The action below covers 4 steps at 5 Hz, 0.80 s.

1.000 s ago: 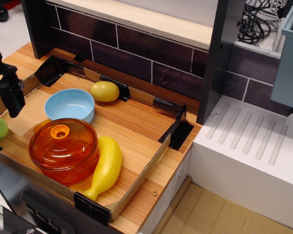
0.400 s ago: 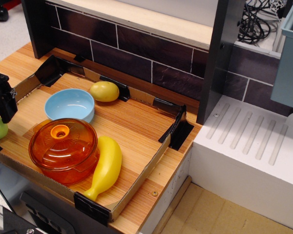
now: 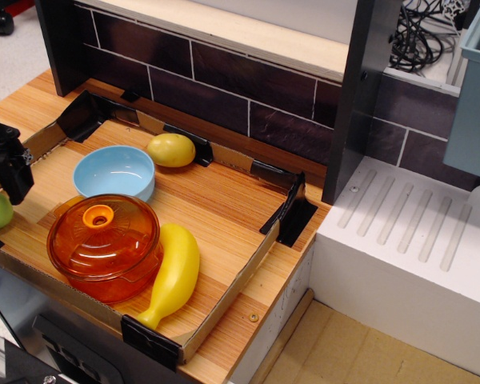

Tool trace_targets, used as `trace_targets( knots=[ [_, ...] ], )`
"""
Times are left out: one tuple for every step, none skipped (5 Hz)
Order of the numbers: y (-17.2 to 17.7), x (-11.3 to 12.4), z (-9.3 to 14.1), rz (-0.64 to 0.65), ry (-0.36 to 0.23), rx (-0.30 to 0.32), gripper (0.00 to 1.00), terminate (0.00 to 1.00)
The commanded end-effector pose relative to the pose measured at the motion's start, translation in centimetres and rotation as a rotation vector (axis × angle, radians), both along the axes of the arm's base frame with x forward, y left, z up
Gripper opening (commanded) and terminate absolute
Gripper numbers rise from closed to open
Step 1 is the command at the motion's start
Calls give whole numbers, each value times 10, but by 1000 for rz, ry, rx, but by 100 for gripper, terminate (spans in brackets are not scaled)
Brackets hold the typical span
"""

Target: Put pear in bowl

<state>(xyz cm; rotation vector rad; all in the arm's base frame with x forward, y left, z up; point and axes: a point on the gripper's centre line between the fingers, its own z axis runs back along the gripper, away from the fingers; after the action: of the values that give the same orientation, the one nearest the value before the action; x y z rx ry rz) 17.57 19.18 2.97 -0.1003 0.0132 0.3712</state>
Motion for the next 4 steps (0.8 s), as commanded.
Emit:
trace_targets(
  knots=[
    [-1, 9, -7, -25, -34, 58, 100, 0],
    [1, 10, -16, 1, -37, 70, 100, 0],
    [5, 10, -17, 57, -57, 68, 0, 0],
    [8, 16, -3, 83, -87, 45, 0, 0]
  ],
)
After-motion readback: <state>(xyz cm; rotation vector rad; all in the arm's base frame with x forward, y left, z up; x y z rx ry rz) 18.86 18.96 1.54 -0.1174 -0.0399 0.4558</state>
